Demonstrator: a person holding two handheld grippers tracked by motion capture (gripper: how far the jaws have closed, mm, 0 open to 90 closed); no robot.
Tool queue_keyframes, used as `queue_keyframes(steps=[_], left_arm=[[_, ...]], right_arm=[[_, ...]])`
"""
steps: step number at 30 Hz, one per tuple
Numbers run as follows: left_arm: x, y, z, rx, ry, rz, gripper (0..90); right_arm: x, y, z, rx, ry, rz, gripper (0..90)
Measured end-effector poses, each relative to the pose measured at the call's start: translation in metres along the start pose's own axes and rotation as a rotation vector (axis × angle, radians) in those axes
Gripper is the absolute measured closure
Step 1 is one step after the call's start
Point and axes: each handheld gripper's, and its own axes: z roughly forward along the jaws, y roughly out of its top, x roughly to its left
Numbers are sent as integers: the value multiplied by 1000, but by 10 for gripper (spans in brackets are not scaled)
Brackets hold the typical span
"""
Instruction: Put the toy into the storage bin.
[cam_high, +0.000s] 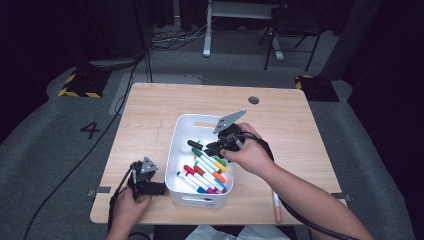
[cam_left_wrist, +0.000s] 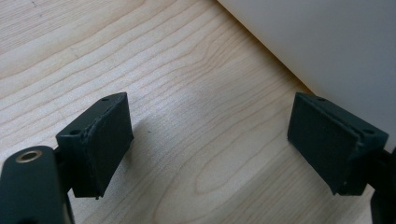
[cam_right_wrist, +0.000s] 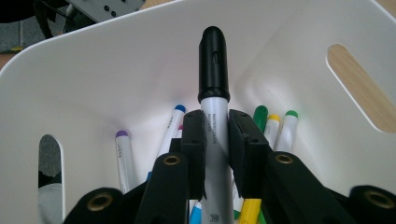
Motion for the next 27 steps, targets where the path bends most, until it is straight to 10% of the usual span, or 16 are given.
queue_keyframes(steps=[16,21,27], left_arm=[[0,0,1,-1,-4,-3,143],[0,0,1,-1,-4,-3,143],[0,0,1,-1,-4,-2,143]], right_arm=[[14,-11,26,107,20,-11,763],[21,-14,28,79,27,-5,488],[24,-16,12,17,26,-4,450]])
